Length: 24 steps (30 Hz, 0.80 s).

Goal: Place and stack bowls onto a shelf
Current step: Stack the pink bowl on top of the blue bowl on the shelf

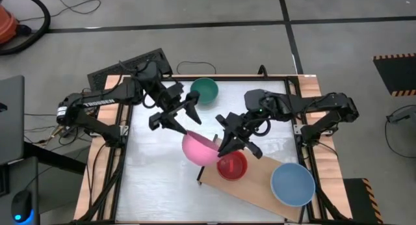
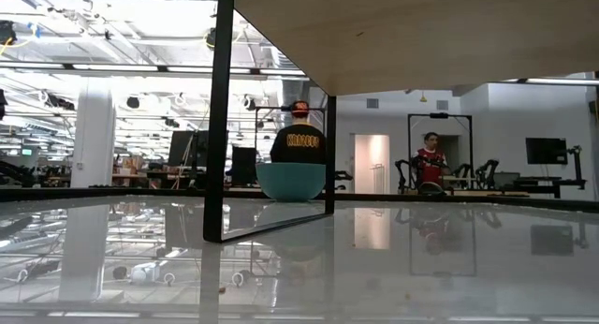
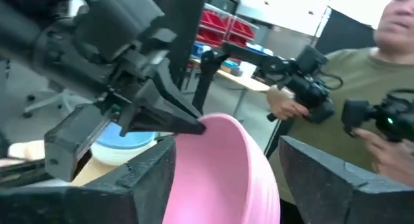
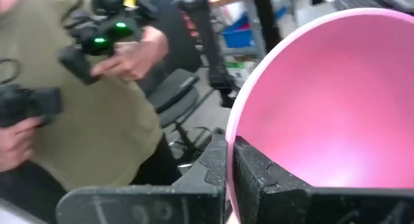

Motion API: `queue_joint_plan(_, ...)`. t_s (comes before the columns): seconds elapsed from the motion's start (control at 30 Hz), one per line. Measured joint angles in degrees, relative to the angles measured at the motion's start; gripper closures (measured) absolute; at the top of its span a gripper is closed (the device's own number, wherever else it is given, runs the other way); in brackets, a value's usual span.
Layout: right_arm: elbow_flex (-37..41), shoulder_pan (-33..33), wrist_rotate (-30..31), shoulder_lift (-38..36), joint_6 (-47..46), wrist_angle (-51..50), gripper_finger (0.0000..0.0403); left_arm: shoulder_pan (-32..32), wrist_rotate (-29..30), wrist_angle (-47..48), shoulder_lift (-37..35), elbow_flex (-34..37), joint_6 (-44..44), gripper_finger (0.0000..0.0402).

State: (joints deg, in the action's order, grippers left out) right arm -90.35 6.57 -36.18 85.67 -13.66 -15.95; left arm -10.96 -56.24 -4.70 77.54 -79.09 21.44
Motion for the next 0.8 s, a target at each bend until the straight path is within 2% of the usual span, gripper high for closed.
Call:
queue_joint_plan(0.23,-0.70,1.95,7.67,-2.48,-3.88,-8.81,0.0371,-6.41,-1.33,0.09,-0.10,0.00,0.85,0.0139)
queue_joint_plan(0.4,-8.78,6.57,14.97,-6.18,-6.01,-24.01,0.0371,-12.07,-0.90,0.35,-1.70,0.00,3.43,0.0138)
queue_joint_plan(0.53,-15.64,11.91,22.19,-7.80,-15.56,-40.77,0.0371,-15.41,-1.32,2.57,-3.12,-0.04,4.32,0.0138)
queue_joint_plan(0.63,-19.93,16.73,26.41,-7.95,-27.05,-53.16,0.0372,-16.98,-1.80,5.43,-3.86,-0.04,3.72,0.0138)
queue_joint_plan(0.7,-22.28,20.25,27.38,-7.84,-35.32,-59.74,0.0372,-17.59,-1.85,7.60,-4.16,-0.04,3.08,0.0138)
queue_joint_plan(0.8,-24.72,24.93,27.25,-7.77,-44.17,-64.01,0.0372,-18.03,-1.87,10.76,-4.17,-0.04,1.57,0.0138)
